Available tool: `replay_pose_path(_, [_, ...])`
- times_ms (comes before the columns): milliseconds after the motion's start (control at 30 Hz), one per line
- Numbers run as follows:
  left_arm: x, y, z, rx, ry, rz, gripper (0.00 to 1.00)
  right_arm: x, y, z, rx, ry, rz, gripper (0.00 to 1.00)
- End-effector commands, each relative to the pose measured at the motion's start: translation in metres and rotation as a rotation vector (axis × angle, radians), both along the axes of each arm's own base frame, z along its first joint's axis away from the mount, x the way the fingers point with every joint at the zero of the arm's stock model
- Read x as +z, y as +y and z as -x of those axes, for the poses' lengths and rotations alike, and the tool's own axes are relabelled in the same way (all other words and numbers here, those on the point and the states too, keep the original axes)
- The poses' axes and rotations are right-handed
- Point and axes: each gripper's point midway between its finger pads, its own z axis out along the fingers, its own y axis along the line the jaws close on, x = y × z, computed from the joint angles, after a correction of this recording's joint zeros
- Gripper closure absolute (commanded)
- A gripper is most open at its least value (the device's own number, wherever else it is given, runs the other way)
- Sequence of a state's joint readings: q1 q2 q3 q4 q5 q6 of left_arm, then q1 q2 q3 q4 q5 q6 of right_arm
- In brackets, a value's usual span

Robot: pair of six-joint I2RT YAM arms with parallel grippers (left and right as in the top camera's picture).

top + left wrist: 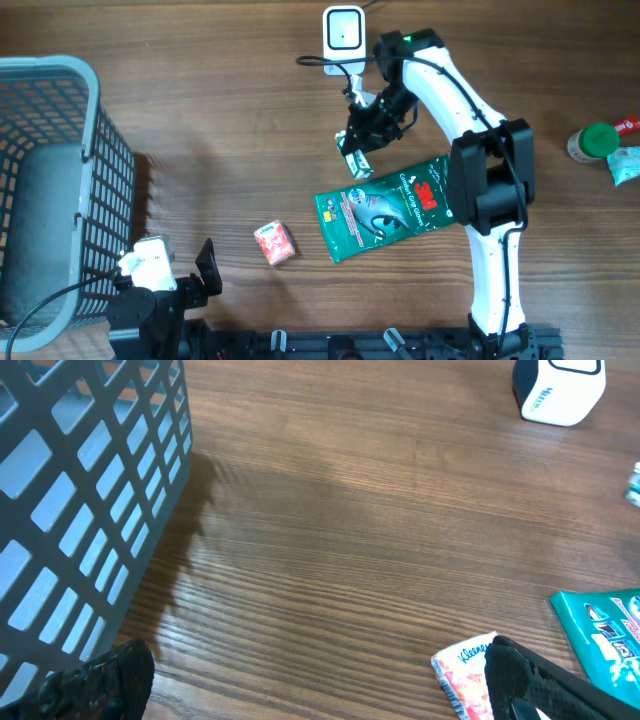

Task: Scan the item barcode
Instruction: 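Lift small green box and hold it under the barcode scanner, then carry small green box to the right edge and release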

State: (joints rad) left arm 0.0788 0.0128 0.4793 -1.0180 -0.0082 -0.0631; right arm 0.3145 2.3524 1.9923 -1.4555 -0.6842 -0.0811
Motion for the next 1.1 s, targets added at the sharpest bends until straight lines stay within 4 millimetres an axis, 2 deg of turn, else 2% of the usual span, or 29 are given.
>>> replay_pose_path(0, [-0.001,-0.002,0.000,-0.005,-0.005,0.010,0.00,0.029,0.007,0.007,0.117,-0.084,-0.133,0.85])
replay_pose_path(67, [-0.001,-0.002,0.000,-0.005,-0.005,0.010,0.00,0.028,0.007,0.005,0.118,-0.093,-0.132,0.87])
replay_pose_path(133, [-0.001,-0.002,0.000,-0.006,-0.005,0.010,0.00,0.015,-0.001,-0.010,0.104,-0.154,-0.041,0.87])
replay_pose_path(167, [-0.001,-0.002,0.000,-0.006,-0.005,0.010,0.00,0.003,-0.015,-0.023,0.065,-0.188,0.086,0.87])
replay_pose_path(200, [-0.001,-0.002,0.000,-0.005,-0.005,0.010,0.00,-0.012,-0.052,-0.045,-0.021,-0.248,0.362,0.88])
replay_pose_path(233, [-0.001,-0.002,0.000,-0.006,-0.005,0.010,0.00,-0.013,-0.071,-0.055,-0.055,-0.290,0.496,0.89])
replay_pose_path(300, [-0.001,-0.002,0.000,-0.006,-0.005,0.010,0.00,0.002,-0.100,-0.080,-0.122,-0.399,0.684,0.90])
replay_pose_path(367, [-0.001,-0.002,0.000,-0.006,-0.005,0.010,0.00,0.024,-0.108,-0.103,-0.144,-0.517,0.756,0.86])
replay_pose_path(467, [-0.001,-0.002,0.000,-0.006,-0.005,0.010,0.00,0.069,-0.122,-0.157,-0.222,-0.807,0.913,0.79])
replay_pose_path(500, [-0.001,-0.002,0.000,-0.006,-0.005,0.010,0.00,0.084,-0.118,-0.180,-0.206,-0.937,0.939,0.76])
replay_pose_path(567, [-0.001,-0.002,0.000,-0.006,-0.005,0.010,0.00,0.097,-0.097,-0.203,-0.083,-1.080,0.915,0.79])
replay_pose_path(700, [-0.001,-0.002,0.000,-0.006,-0.005,0.010,0.00,0.142,-0.073,-0.230,-0.095,-1.326,1.021,0.84])
replay_pose_path(733, [-0.001,-0.002,0.000,-0.005,-0.005,0.010,0.00,0.160,-0.059,-0.237,-0.090,-1.420,1.049,0.83])
replay_pose_path(800, [-0.001,-0.002,0.000,-0.006,-0.005,0.010,0.00,0.177,-0.041,-0.246,-0.078,-1.527,1.078,0.77])
replay_pose_path(867, [-0.001,-0.002,0.000,-0.006,-0.005,0.010,0.00,0.178,-0.029,-0.257,-0.040,-1.595,1.140,0.73])
replay_pose_path(900, [-0.001,-0.002,0.000,-0.006,-0.005,0.010,0.00,0.168,-0.026,-0.264,0.007,-1.612,1.207,0.71])
replay_pose_path(967, [-0.001,-0.002,0.000,-0.006,-0.005,0.010,0.00,0.142,-0.024,-0.271,0.075,-1.599,1.318,0.71])
replay_pose_path(1067, [-0.001,-0.002,0.000,-0.005,-0.005,0.010,0.00,0.105,-0.007,-0.271,0.157,-1.580,1.303,0.73])
